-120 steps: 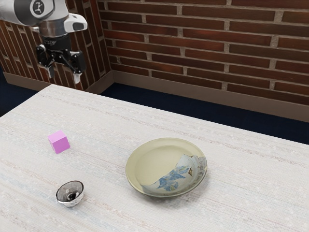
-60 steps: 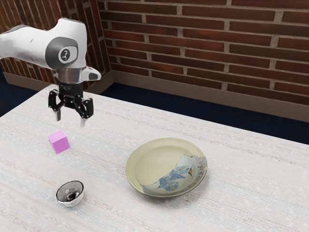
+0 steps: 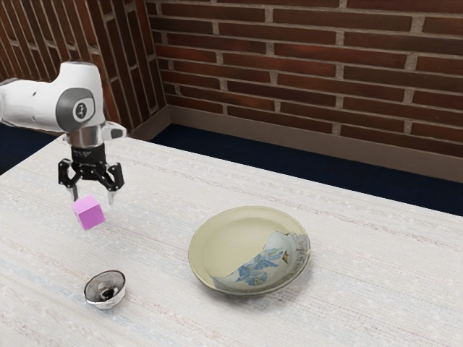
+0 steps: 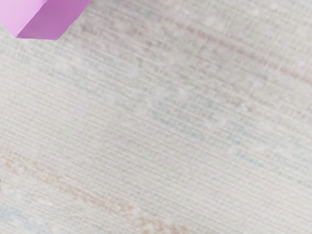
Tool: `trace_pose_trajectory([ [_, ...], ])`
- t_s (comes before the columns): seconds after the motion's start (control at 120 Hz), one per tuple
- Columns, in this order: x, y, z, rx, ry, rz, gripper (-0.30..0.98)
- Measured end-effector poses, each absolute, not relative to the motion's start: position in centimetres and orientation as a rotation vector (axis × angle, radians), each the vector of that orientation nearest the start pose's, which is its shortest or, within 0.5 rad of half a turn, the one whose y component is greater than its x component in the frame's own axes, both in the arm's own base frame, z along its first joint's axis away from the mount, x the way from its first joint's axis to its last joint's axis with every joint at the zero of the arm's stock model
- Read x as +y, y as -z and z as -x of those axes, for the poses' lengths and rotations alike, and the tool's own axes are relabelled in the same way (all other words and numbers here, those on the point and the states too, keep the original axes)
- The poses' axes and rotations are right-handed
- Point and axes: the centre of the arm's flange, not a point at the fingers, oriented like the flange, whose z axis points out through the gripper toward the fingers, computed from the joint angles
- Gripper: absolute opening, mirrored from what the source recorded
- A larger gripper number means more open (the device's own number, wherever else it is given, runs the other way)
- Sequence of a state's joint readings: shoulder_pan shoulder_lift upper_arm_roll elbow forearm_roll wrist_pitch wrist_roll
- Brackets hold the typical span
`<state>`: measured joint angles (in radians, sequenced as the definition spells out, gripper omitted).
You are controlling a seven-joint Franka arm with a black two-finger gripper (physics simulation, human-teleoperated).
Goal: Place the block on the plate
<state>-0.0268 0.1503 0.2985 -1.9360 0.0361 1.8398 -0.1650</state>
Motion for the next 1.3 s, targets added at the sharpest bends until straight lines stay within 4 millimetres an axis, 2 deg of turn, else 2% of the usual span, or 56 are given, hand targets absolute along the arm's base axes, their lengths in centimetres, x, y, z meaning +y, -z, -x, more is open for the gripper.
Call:
trace_pose_trajectory([
  [0.275,21.3,-36.8,-54.4,-1.067,-0.258,2.946,0.69],
  [0.617,24.3,-33.3,-55.1,-1.422,-0.152,2.802,0.69],
  [0.8,26.7,-32.0,-56.3,-1.584,-0.112,2.722,0.69],
  [1.017,28.9,-30.8,-57.3,-1.668,-0.090,2.658,0.69],
  [1.3,29.0,-29.4,-58.0,-1.678,-0.099,2.634,0.69],
])
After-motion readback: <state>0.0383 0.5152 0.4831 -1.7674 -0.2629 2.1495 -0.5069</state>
